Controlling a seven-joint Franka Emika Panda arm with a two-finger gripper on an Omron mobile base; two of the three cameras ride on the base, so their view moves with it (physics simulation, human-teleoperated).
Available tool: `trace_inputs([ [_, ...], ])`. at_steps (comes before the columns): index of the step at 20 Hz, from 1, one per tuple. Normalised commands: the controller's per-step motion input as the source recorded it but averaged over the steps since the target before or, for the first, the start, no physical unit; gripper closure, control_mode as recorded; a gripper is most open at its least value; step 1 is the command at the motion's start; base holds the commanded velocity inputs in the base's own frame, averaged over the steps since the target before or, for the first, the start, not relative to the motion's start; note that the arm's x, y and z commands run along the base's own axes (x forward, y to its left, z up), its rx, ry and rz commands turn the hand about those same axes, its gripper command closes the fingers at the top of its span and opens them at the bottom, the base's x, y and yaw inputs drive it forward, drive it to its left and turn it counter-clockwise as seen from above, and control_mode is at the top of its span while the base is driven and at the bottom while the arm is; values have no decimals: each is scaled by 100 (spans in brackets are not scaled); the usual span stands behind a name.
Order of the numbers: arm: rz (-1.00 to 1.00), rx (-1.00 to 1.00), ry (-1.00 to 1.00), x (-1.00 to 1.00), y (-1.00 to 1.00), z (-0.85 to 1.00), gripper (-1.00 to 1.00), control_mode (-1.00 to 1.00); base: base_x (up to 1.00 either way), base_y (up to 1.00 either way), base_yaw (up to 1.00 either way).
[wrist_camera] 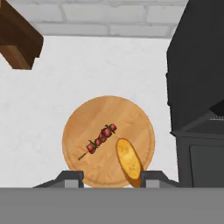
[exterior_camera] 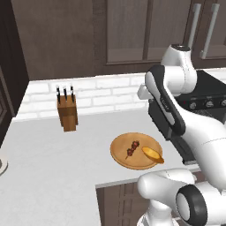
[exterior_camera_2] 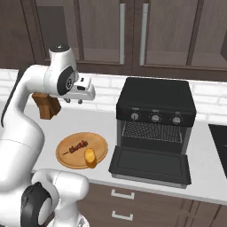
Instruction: Pick up the kebab skewer and baguette bread, and place them inside the toaster oven. Close the toaster oven door and start by setting the timer.
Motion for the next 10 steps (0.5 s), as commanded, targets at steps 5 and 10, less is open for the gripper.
trace_inputs([
  [5,-1,0,-6,-32,-9,0,-100,-100,0,0,0],
  [10,-1,6,-12,-57,-84,-1,-100,-100,0,0,0],
])
